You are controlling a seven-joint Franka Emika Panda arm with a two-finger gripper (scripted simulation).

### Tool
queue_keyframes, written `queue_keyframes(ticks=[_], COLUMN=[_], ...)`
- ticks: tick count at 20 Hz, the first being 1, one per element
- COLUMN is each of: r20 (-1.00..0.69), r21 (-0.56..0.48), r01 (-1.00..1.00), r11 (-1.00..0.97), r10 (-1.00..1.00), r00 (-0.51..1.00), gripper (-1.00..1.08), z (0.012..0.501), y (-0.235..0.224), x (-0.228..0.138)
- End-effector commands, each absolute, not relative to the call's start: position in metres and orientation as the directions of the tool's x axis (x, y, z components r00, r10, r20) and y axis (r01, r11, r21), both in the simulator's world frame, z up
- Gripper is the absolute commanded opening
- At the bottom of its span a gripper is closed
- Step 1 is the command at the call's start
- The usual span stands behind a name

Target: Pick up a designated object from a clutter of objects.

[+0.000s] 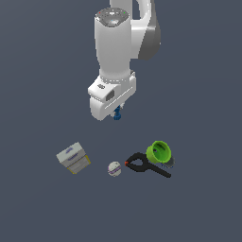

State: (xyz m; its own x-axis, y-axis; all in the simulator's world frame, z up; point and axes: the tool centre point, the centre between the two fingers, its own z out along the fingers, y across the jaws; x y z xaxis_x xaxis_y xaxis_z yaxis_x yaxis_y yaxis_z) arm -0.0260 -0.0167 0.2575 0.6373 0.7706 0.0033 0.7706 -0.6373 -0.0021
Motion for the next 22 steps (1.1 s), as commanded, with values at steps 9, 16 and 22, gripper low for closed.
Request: queue_keyframes(ticks=[9,16,22], r20=[0.001,0.0,0.0], r21=[-0.001,-0.001,0.0], r01=[0.771,0.77,0.77], r11=[-0.637,-0.637,-0.637], r10=[0.771,0.77,0.77], r00=[0.637,0.637,0.637], gripper=[-1.0,-1.0,-1.0], z=[0.334,0.374,0.402], y=[-0.061,-0.084,-0.1], x=[0.017,0.041,0.059])
